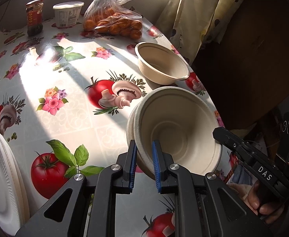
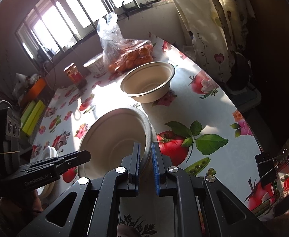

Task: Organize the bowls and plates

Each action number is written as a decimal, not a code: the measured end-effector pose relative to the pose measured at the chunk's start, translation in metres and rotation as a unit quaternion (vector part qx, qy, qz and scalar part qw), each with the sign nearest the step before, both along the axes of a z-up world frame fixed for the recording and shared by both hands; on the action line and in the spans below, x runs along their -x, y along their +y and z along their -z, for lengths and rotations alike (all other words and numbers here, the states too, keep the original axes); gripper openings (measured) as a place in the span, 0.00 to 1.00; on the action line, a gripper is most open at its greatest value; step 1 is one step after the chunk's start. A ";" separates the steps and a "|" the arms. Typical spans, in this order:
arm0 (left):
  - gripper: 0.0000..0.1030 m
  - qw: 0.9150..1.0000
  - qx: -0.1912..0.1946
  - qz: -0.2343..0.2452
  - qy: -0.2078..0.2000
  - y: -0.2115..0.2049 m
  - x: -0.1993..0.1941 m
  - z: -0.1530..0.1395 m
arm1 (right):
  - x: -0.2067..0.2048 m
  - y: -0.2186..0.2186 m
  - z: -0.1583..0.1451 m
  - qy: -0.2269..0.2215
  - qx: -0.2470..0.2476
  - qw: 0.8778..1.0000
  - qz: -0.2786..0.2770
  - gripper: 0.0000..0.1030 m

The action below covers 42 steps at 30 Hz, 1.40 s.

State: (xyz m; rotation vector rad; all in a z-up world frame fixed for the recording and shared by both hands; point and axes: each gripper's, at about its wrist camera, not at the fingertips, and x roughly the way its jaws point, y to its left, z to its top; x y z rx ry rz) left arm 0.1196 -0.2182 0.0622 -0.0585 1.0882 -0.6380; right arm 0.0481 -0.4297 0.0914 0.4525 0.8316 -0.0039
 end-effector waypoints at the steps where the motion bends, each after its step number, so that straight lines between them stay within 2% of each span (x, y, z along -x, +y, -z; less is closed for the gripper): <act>1: 0.15 1.000 -0.001 0.000 0.000 0.000 0.000 0.000 | 0.000 0.000 0.001 0.001 -0.001 1.000 0.000 0.12; 31: 0.16 1.000 -0.024 -0.006 -0.005 -0.006 0.001 0.003 | -0.002 0.002 0.008 0.008 0.002 1.000 0.000 0.12; 36: 0.23 1.000 -0.027 -0.003 -0.008 -0.008 0.002 0.002 | -0.001 0.001 0.008 0.008 0.002 1.000 0.001 0.12; 42: 0.24 1.000 -0.025 -0.005 -0.010 -0.006 0.001 0.001 | -0.001 0.002 0.009 0.007 0.001 1.000 0.000 0.12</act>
